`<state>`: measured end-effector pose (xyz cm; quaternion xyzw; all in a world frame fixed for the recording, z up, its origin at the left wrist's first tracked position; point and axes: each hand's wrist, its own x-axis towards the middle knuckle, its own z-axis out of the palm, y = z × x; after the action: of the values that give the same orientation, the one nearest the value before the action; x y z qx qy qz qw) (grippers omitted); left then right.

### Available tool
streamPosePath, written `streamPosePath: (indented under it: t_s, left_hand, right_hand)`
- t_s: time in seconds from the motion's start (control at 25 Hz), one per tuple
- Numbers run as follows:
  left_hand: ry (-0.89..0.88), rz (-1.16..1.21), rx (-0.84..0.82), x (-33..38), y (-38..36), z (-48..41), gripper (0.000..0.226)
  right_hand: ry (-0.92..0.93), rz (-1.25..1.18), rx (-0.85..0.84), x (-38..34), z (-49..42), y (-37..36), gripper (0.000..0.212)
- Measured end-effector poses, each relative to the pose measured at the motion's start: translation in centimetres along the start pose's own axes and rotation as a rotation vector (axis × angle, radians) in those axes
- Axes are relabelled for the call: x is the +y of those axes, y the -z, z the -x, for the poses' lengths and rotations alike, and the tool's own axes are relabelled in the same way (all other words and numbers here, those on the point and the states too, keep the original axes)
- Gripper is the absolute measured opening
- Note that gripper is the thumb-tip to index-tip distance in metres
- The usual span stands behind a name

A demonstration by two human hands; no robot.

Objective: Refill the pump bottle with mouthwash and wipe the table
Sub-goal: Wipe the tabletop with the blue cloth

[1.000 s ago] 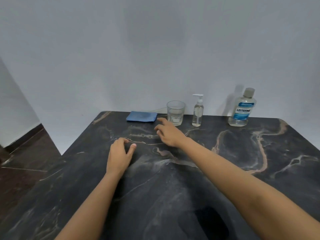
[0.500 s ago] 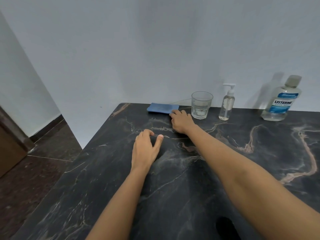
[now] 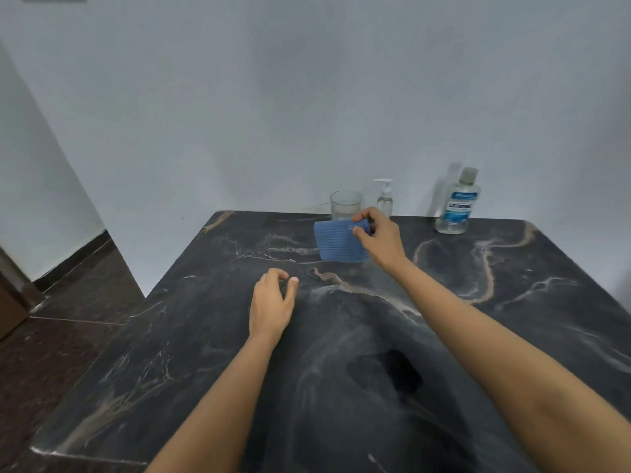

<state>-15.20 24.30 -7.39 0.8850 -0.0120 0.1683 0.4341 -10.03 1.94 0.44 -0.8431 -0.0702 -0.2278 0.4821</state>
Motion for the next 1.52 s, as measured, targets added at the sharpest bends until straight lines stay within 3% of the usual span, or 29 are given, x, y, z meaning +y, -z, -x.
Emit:
streamPosePath:
  t_s: [0.2, 0.4, 0.72, 0.96, 1.2, 1.32, 1.4, 1.52]
  left_hand:
    - [-0.059, 0.048, -0.028, 5.0, 0.0, 6.7, 0.021]
    - [-0.120, 0.091, -0.069, 9.3, -1.0, 13.0, 0.022]
    - [-0.188, 0.165, -0.148, 13.2, -4.6, 21.4, 0.020]
    - [-0.234, 0.115, -0.252, 14.7, -7.5, 25.2, 0.020]
    - [-0.251, 0.039, -0.266, 15.1, -8.5, 23.9, 0.020]
    - [-0.239, 0.064, -0.276, 15.3, -8.7, 23.0, 0.018]
    - [-0.253, 0.061, -0.289, 15.3, -9.1, 22.8, 0.019]
    - [-0.369, -0.007, -0.317, 15.5, -9.9, 22.5, 0.022]
  right_hand:
    - [-0.136, -0.045, 0.118, -2.9, 6.6, 6.6, 0.024]
    - [-0.223, -0.012, 0.109, -3.9, 12.4, 13.8, 0.024]
    - [-0.439, 0.244, -0.161, 0.1, 21.9, 24.8, 0.021]
    - [-0.444, 0.867, -0.013, 4.2, 26.7, 23.1, 0.049]
    - [-0.725, 0.888, -0.147, 3.3, 27.1, 16.0, 0.083]
    - [-0.500, 0.902, -0.238, 3.5, 26.0, 15.1, 0.079]
    - [-0.283, 0.868, -0.401, 3.4, 26.6, 16.0, 0.073]
    - [-0.047, 0.849, -0.565, 4.2, 29.1, 20.0, 0.069]
